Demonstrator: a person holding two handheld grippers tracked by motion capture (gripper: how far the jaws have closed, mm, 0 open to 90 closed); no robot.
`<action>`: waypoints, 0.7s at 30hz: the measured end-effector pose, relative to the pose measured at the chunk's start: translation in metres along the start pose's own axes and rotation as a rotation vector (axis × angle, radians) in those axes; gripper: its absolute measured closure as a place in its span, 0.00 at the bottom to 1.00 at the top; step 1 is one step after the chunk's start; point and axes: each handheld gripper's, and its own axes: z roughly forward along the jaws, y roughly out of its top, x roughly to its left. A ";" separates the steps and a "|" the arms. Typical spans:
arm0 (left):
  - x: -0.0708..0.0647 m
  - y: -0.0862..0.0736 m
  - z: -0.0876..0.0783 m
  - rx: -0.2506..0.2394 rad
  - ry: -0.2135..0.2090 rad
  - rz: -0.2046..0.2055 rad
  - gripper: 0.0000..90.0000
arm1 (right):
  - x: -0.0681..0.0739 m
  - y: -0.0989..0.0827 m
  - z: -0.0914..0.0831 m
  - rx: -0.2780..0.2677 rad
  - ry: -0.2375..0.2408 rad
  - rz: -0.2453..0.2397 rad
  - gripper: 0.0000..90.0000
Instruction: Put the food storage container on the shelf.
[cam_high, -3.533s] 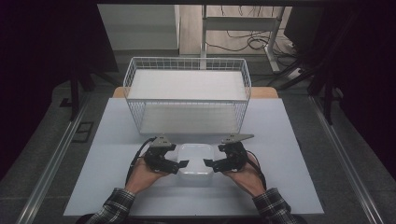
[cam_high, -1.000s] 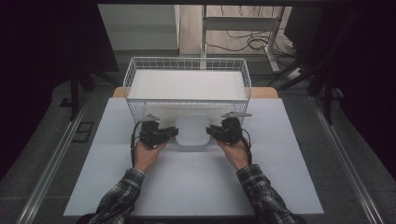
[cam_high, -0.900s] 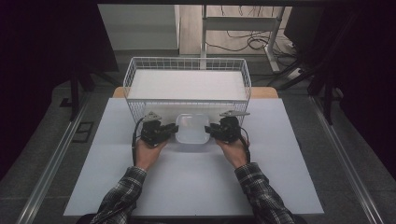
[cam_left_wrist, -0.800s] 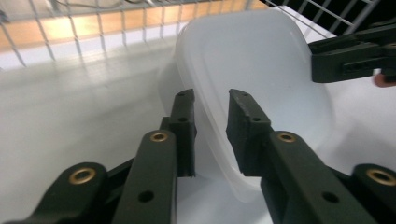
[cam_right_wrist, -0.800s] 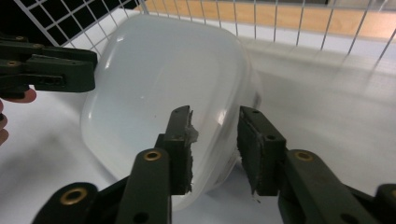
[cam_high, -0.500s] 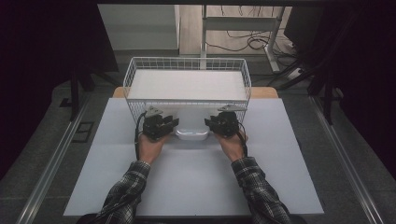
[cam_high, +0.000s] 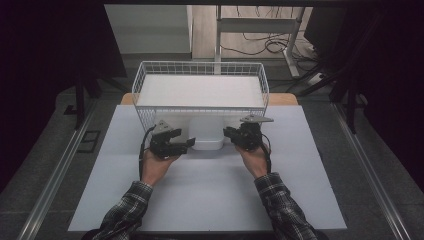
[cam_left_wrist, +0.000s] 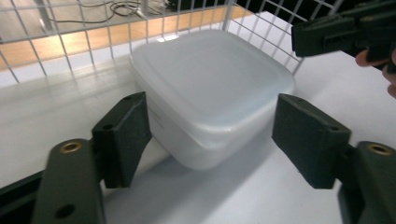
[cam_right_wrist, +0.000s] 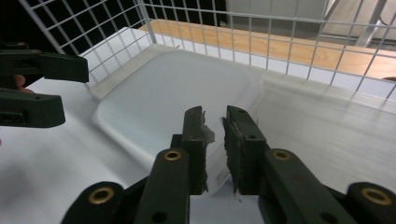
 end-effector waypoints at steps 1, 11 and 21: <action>-0.001 -0.002 -0.001 0.008 -0.003 0.003 0.24 | 0.000 -0.001 -0.001 -0.001 0.004 -0.003 0.89; -0.016 -0.022 -0.024 0.042 -0.047 0.014 0.11 | 0.014 -0.009 -0.020 0.037 0.033 -0.094 0.94; -0.034 -0.052 -0.052 -0.021 -0.009 0.086 0.06 | 0.032 -0.013 -0.022 0.073 0.073 -0.172 0.98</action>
